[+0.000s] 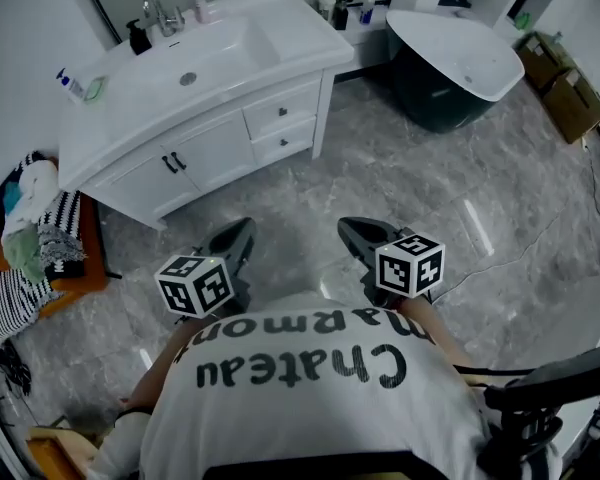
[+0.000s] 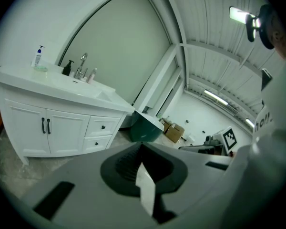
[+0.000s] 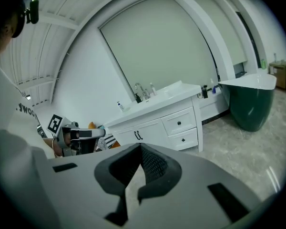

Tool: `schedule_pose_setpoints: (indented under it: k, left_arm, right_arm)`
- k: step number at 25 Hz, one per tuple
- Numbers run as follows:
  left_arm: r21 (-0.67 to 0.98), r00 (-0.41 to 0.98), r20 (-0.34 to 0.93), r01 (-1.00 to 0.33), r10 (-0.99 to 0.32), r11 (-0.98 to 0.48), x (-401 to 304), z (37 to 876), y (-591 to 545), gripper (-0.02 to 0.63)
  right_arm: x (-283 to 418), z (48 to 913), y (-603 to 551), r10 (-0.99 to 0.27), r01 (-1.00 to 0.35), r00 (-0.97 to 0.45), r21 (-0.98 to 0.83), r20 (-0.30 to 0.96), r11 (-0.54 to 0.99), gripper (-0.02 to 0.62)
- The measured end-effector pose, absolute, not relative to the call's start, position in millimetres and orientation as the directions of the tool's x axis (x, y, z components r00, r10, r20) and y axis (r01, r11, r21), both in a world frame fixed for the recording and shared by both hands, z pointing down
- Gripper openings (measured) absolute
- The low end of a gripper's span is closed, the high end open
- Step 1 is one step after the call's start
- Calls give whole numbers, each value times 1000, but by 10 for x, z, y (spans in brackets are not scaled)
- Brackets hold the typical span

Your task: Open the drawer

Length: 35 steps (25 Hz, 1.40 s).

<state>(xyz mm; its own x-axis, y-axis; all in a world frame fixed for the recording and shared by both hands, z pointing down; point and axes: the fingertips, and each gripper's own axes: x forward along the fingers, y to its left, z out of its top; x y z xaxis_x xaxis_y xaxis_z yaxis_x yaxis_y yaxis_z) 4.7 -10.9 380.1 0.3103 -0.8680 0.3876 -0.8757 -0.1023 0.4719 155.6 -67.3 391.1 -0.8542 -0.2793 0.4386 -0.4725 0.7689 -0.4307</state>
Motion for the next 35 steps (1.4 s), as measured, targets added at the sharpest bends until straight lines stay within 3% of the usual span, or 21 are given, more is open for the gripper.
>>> schedule_pose_setpoints:
  k: [20,30,35]
  left_arm:
    - [408,107,406,-910,-907,75,-518,3967,-334,8]
    - [479,173,376,-877,-911,31,-905,4120,-949,8]
    - [432,223,418,-902,-881,-23,-1159,4253,-1303,8]
  right_arm:
    - [1287,4069,-1505,-231,-407,-875,-390,425,826,8]
    - [847,4211,-1983,-232,-427,-871,-435,433,792,8]
    - [464,4357,-2298,-205,-432,-852,-427,482,794,8]
